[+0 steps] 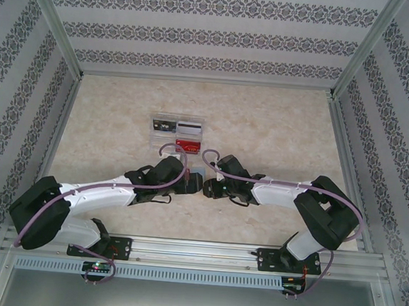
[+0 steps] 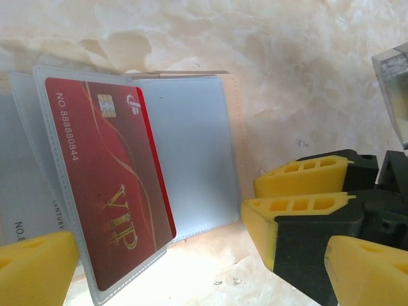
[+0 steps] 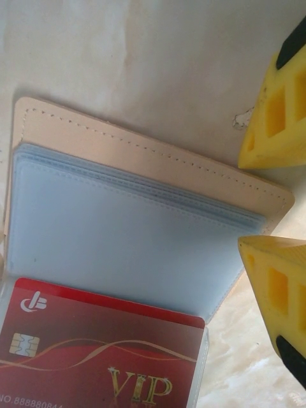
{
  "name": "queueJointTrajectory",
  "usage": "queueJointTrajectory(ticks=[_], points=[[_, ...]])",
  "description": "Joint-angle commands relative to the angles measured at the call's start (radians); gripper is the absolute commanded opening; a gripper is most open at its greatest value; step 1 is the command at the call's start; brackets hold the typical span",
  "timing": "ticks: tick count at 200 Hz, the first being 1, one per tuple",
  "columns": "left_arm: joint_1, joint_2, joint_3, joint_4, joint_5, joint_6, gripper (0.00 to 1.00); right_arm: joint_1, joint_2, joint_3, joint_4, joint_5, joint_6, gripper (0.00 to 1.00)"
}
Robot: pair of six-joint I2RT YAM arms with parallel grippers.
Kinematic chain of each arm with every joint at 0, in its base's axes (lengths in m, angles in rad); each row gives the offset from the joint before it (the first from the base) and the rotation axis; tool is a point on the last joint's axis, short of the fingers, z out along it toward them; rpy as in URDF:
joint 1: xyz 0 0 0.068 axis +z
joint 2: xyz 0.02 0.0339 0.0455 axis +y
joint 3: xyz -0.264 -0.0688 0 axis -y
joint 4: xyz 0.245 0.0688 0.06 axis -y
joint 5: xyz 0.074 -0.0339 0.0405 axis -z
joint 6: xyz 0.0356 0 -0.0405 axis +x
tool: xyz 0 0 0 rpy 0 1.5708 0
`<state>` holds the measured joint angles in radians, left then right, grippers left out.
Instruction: Take the credit cards out of the card holder
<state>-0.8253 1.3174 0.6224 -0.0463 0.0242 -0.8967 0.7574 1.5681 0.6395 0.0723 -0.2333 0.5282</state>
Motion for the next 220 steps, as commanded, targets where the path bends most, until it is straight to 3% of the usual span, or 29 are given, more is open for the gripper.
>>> queueJointTrajectory(ticks=[1,46,63,102,141,220], points=[[-0.008,-0.008,0.014,-0.085,-0.047,-0.002,1.00,0.005,-0.015,0.017,0.002,0.014,0.007,0.36],[0.058,-0.084,-0.030,-0.148,-0.050,0.025,0.96,-0.005,-0.083,0.003,-0.015,0.040,-0.003,0.38],[0.103,-0.106,-0.052,-0.147,-0.026,0.043,0.84,-0.001,-0.119,0.016,-0.039,0.039,0.004,0.38],[0.206,-0.108,-0.117,-0.072,0.052,0.079,0.47,0.023,-0.147,0.070,-0.064,0.023,0.037,0.38],[0.242,-0.068,-0.130,0.012,0.113,0.107,0.19,0.040,-0.064,0.137,-0.022,-0.030,0.111,0.27],[0.245,0.040,-0.098,0.068,0.143,0.131,0.12,0.054,0.130,0.223,0.067,-0.096,0.218,0.23]])
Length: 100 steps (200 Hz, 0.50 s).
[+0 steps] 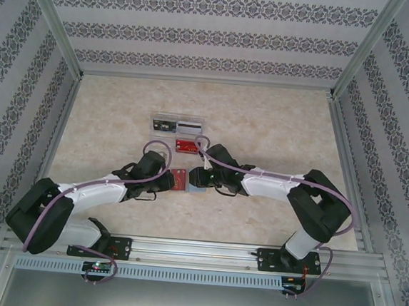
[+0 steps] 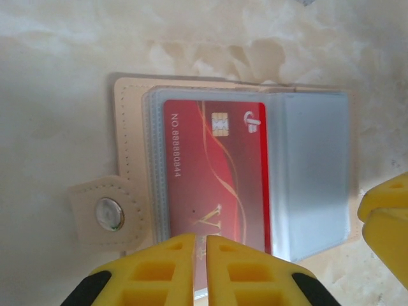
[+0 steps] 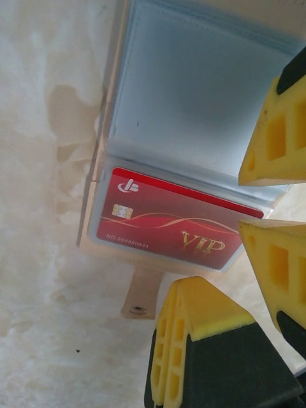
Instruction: Take the credit cards out of the card holder
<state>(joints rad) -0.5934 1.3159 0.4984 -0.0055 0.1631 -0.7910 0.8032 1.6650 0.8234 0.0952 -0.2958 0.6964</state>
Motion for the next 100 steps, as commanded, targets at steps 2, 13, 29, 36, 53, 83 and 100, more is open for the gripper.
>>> queueJointTrajectory(ticks=[2,13,29,36,53,83,100], points=[[0.013,0.045,0.026,0.027,0.003,0.024,0.12,0.009,0.037,0.040,0.045,-0.035,0.051,0.23],[0.014,0.060,0.025,0.027,-0.006,0.016,0.12,0.009,0.053,0.048,0.052,-0.044,0.059,0.23],[0.015,0.072,0.019,0.033,-0.010,0.012,0.11,0.008,0.072,0.051,0.058,-0.052,0.064,0.23],[0.014,0.074,0.017,0.038,-0.006,0.008,0.11,0.008,0.077,0.052,0.061,-0.055,0.066,0.24],[0.015,0.080,0.010,0.041,-0.001,0.002,0.11,0.009,0.090,0.055,0.065,-0.059,0.069,0.24],[0.015,0.075,0.003,0.041,0.003,-0.003,0.13,0.009,0.115,0.057,0.075,-0.064,0.078,0.24],[0.015,0.067,-0.002,0.041,0.003,-0.007,0.13,0.008,0.132,0.059,0.086,-0.075,0.085,0.24]])
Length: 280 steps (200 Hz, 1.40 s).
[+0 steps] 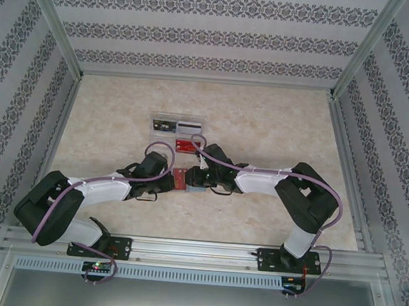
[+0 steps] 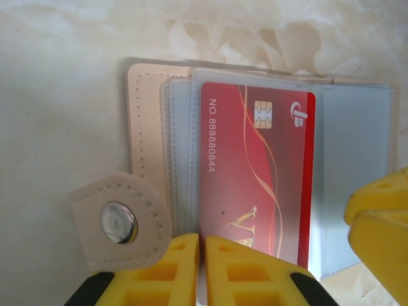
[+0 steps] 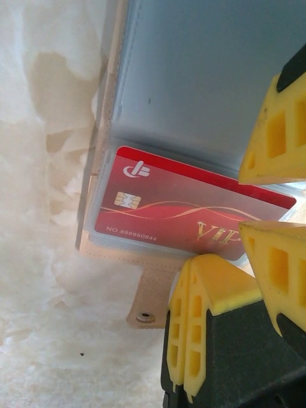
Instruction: Take the credit cards out of the card holder
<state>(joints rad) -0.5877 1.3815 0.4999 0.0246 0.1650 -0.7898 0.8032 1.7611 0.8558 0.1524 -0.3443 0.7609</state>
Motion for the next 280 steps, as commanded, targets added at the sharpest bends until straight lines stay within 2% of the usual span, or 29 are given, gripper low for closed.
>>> queueJointTrajectory(ticks=[1,63,110,124,132,160,207,261,270,280], points=[[0.009,0.002,-0.004,0.012,0.001,-0.009,0.13,0.009,0.037,0.027,0.030,-0.027,0.021,0.24],[0.009,-0.007,-0.013,0.012,0.011,-0.016,0.10,0.008,0.075,0.037,0.048,-0.043,0.040,0.22],[0.008,-0.014,-0.015,0.005,0.010,-0.019,0.08,0.008,0.074,0.028,0.051,-0.044,0.047,0.08],[0.008,-0.016,-0.014,0.002,0.008,-0.019,0.08,0.008,0.071,0.025,0.048,-0.042,0.049,0.00],[0.008,-0.016,-0.013,-0.003,0.005,-0.020,0.04,0.007,0.071,0.023,0.047,-0.041,0.049,0.00],[0.009,-0.016,-0.007,-0.038,-0.026,-0.030,0.00,-0.001,0.050,-0.001,0.045,-0.036,0.047,0.00],[0.008,-0.018,-0.013,-0.038,-0.030,-0.032,0.00,-0.022,-0.018,-0.054,0.037,-0.027,0.037,0.00],[0.008,-0.024,-0.012,-0.044,-0.025,-0.032,0.00,-0.021,-0.001,-0.039,0.046,-0.040,0.036,0.00],[0.008,-0.024,-0.012,-0.043,-0.021,-0.032,0.00,-0.020,0.009,-0.031,0.045,-0.041,0.038,0.14],[0.007,-0.024,-0.010,-0.042,-0.018,-0.032,0.00,-0.018,0.020,-0.019,0.047,-0.045,0.040,0.18]])
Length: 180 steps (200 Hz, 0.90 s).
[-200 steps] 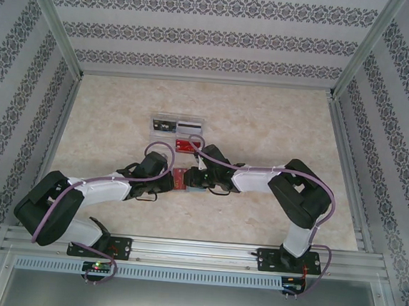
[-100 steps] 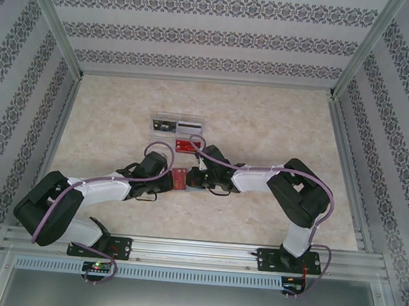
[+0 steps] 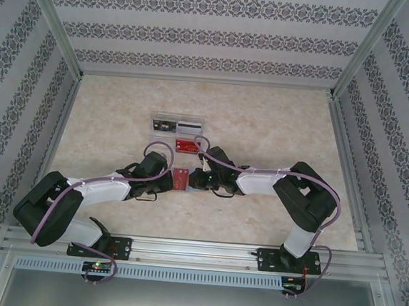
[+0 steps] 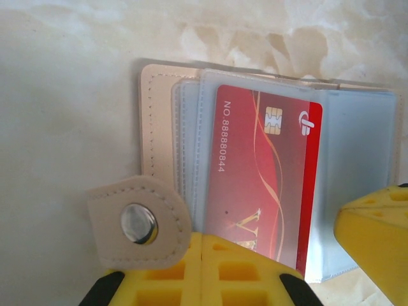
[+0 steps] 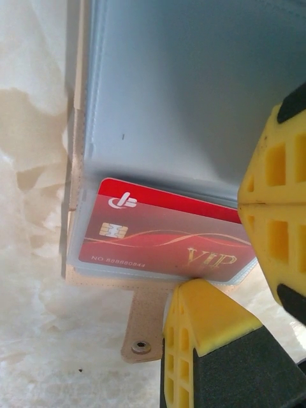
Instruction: Take the credit cards out of the card holder
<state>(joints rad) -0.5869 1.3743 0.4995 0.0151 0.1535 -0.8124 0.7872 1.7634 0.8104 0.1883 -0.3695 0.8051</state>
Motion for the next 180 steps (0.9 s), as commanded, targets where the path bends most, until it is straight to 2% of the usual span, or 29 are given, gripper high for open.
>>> queueJointTrajectory(ticks=[1,33,120,180], points=[[0.007,-0.018,-0.010,-0.031,-0.007,-0.010,0.00,-0.002,0.019,0.027,0.011,-0.020,-0.004,0.18],[0.007,-0.017,-0.012,-0.030,-0.002,-0.010,0.00,0.005,0.048,0.053,0.009,-0.021,0.000,0.22],[0.007,-0.011,-0.011,-0.017,0.017,-0.007,0.00,0.011,0.097,0.085,0.009,-0.042,0.013,0.21],[0.007,-0.024,-0.013,-0.051,-0.017,-0.014,0.00,0.009,0.071,0.056,0.006,-0.027,0.011,0.02]])
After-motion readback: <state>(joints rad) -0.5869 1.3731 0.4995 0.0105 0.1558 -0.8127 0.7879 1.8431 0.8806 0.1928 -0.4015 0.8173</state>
